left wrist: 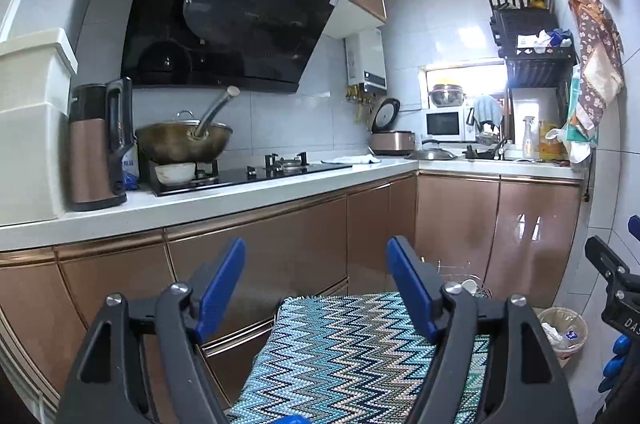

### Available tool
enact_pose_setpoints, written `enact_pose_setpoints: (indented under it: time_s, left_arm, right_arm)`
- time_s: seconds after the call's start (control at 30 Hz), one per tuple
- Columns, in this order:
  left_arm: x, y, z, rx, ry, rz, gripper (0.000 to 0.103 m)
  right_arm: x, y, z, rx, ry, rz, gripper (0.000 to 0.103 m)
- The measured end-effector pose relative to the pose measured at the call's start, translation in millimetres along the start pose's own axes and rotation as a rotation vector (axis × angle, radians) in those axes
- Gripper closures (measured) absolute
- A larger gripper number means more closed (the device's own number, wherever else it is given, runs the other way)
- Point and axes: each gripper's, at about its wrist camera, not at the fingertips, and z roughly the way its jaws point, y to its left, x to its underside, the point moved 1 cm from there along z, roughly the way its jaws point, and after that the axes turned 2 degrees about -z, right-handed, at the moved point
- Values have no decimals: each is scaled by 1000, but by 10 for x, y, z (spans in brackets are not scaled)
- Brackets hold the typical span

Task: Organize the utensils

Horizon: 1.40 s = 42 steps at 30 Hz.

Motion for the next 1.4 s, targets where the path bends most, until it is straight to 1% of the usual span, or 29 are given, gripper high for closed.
enact_pose_setpoints:
  time_s: [0.13, 0.3, 0.57, 0.73, 0.83, 1.0, 1.2, 1.4]
  left_arm:
    - [20, 48, -116, -9, -21, 3, 31]
    - [55, 84, -256, -5, -29, -3, 31]
    - [94, 159, -444, 17, -20, -19, 31]
    - [59, 227, -594, 7, -45, -20, 31]
    - [34, 249, -670, 0, -60, -20, 31]
    - [23, 291, -786, -11, -81, -14, 31]
    - [48, 340, -795, -24, -82, -16, 31]
    - [104, 297, -797, -23, -72, -13, 31]
  right_arm:
    - [6, -15, -110, 14, 0, 19, 0]
    - [33, -21, -248, 28, -11, 30, 0]
    - [56, -41, -410, 74, -15, 39, 0]
    - [-17, -43, -609, 114, -49, 28, 0]
    - [-63, -46, -690, 123, -64, 25, 0]
    - [-93, -28, -769, 122, -73, 23, 0]
    - [-99, 15, -784, 110, -68, 14, 0]
    - [-68, 46, -756, 96, -52, 2, 0]
